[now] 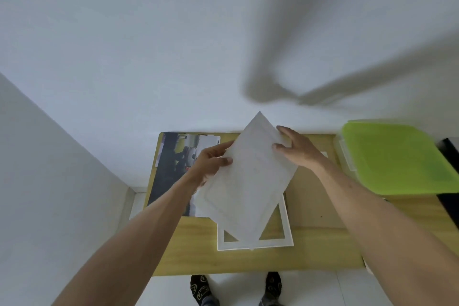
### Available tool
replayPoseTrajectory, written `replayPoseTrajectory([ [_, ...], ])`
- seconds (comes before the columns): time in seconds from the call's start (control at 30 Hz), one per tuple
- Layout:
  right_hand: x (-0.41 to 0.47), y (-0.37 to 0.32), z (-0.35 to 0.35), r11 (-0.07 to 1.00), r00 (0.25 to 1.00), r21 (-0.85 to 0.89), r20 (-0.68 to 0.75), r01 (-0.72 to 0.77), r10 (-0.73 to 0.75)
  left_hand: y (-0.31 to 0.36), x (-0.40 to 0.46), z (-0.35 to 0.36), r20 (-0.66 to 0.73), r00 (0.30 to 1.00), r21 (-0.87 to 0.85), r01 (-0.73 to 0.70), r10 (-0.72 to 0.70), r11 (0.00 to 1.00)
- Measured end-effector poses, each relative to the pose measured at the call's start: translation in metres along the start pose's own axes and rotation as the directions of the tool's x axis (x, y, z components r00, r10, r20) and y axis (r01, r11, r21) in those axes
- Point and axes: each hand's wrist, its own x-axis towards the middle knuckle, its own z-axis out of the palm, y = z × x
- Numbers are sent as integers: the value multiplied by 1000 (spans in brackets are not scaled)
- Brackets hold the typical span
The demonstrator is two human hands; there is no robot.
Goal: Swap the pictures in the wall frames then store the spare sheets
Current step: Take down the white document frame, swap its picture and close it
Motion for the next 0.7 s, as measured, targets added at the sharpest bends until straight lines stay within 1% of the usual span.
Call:
replayPoseTrajectory([
  [0.07, -3, 4, -7, 999, 1000, 31, -27, 17, -17, 10, 4, 0, 55, 998, 63, 27, -30, 998],
  [0.1, -5, 8, -12, 998, 999, 51, -50, 22, -20, 13, 7, 1, 61, 997, 94, 42, -48, 995],
  [0.17, -10, 19, -23, 992, 996, 126, -85, 17, -6, 16, 9, 5, 23, 996, 180, 76, -81, 981],
  [0.23, -15, 37, -36, 972, 994, 234, -93, -27, 50, 15, 5, 13, 19, 994, 276, 100, -109, 956],
  [0.3, -21, 63, -50, 926, 987, 367, -89, -90, 131, 8, -1, 27, 12, 991, 369, 119, -133, 922],
  [0.37, -30, 90, -67, 867, 979, 478, -68, -139, 194, -5, -6, 44, -54, 989, 420, 150, -140, 895],
  [0.43, -42, 120, -87, 828, 972, 533, -43, -173, 231, -19, -8, 67, -129, 984, 348, 163, -125, 923],
  [0.53, -58, 167, -115, 793, 959, 572, -39, -210, 282, -39, -9, 113, -205, 976, 183, 104, -66, 978],
  [0.63, -74, 210, -139, 776, 946, 583, -38, -240, 321, -50, -6, 161, -240, 970, 61, 53, -37, 997],
  [0.7, -90, 240, -157, 781, 942, 571, -38, -253, 334, -59, -3, 198, -254, 966, 12, 51, -47, 999],
])
